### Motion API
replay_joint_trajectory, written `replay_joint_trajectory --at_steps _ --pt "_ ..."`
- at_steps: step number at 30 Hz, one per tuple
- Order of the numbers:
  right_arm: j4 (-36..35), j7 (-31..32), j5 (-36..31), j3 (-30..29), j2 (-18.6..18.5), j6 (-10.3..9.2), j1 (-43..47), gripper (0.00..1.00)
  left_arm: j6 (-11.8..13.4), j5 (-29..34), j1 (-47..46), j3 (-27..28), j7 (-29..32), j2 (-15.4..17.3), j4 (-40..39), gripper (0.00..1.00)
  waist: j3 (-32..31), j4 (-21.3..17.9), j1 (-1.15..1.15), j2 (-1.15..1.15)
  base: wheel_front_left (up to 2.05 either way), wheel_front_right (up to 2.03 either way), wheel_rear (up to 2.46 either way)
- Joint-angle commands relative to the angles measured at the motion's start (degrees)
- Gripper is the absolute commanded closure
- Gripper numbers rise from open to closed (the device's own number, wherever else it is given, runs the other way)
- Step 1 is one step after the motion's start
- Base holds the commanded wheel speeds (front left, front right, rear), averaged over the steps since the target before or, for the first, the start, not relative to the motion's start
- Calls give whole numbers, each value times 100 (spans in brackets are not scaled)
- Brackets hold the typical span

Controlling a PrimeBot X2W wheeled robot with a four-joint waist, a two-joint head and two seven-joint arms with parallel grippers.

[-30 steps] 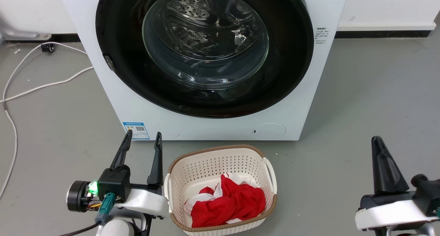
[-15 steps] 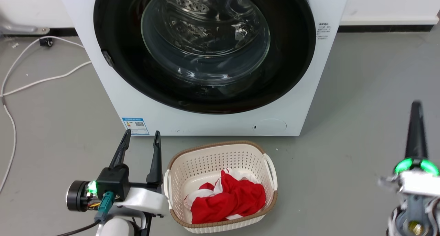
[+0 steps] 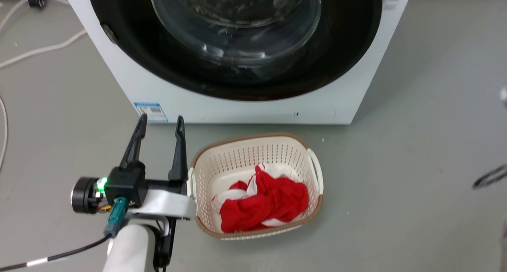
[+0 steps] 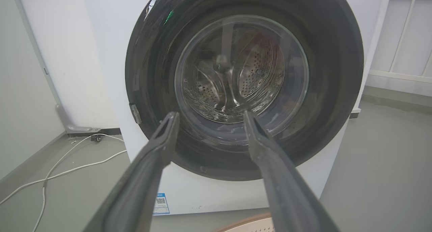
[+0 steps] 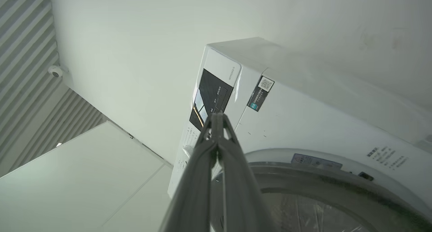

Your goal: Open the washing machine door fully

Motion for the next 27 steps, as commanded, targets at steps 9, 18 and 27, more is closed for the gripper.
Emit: replay_joint_trajectory --at_steps 9,18,27 --pt "1680 1231 -649 228 -853 -1 -2203 100 124 36 -516 -98 -14 -28 -174 0 794 155 0 0 0 0 0" --pt "3206 2660 -1914 851 -1198 -1 -3992 100 211 -23 -785 -178 -14 -41 -290 0 1218 223 0 0 0 0 0" --pt "3827 3636 -2822 1260 -1039 -1 -4923 100 243 32 -990 -254 -14 -46 -431 0 1641 287 0 0 0 0 0"
